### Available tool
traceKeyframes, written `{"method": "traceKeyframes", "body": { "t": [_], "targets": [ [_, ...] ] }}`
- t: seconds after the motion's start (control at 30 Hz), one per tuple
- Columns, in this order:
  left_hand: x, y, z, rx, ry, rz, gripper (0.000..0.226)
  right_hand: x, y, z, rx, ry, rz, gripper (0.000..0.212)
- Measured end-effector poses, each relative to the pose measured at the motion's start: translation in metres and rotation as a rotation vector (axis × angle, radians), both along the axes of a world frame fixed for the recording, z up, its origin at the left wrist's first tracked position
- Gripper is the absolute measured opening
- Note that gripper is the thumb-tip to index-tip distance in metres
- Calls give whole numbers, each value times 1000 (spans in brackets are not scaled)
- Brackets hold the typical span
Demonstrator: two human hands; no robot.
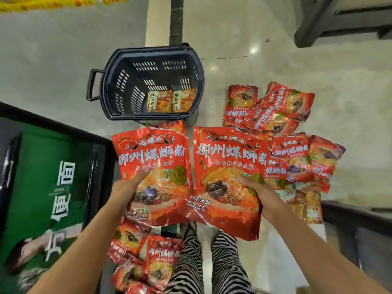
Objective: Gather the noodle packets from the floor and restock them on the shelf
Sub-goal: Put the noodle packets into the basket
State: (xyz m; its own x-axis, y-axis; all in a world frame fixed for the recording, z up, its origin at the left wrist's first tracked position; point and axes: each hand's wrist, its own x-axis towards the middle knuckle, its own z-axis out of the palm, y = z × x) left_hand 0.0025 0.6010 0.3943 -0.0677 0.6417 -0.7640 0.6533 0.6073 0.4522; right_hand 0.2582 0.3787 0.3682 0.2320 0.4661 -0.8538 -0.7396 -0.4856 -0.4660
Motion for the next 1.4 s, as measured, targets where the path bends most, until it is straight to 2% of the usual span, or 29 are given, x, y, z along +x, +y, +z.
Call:
{"method": "traceKeyframes", "body": {
  "t": [0.07, 0.17, 0.33, 0.4, 0.5, 0.57, 0.7, 0.8, 0.97, 1.07, 1.13, 1.27, 1.4],
  "targets": [
    [-4, -1, 10, 24, 24, 9, 70, 0, 1, 15, -6, -3, -18, 47],
    [-9, 10, 22, 33, 44, 66, 90, 3, 16, 28, -50, -35, -7, 45],
    [5, 70, 38, 101, 124, 55, 65, 18, 73, 39, -138, -162, 41, 42],
    [16, 106, 39, 124, 155, 11, 69, 25, 109, 40, -162, -225, 51, 38],
    [34, 171, 30, 142, 172, -5, 93, 36, 175, 42, -168, -296, 58, 33],
    [53, 217, 22, 143, 191, -37, 90, 43, 221, 35, -182, -351, 65, 27],
    [89, 306, -12, 137, 225, -75, 78, 56, 319, 9, -252, -469, 117, 30],
    [112, 360, -47, 129, 225, -142, 77, 68, 386, -15, -296, -553, 215, 40],
    [138, 422, -120, 110, 227, -170, 77, 80, 466, -81, -300, -640, 320, 28],
    [147, 445, -162, 91, 246, -139, 74, 83, 497, -127, -345, -609, 278, 26],
    [148, 457, -193, 71, 257, -119, 64, 85, 515, -159, -378, -619, 258, 25],
    [153, 480, -250, 57, 303, -187, 65, 88, 539, -228, -387, -541, 317, 31],
    [150, 493, -318, -16, 271, -226, 79, 88, 544, -301, -388, -321, 277, 39]
  ]
}}
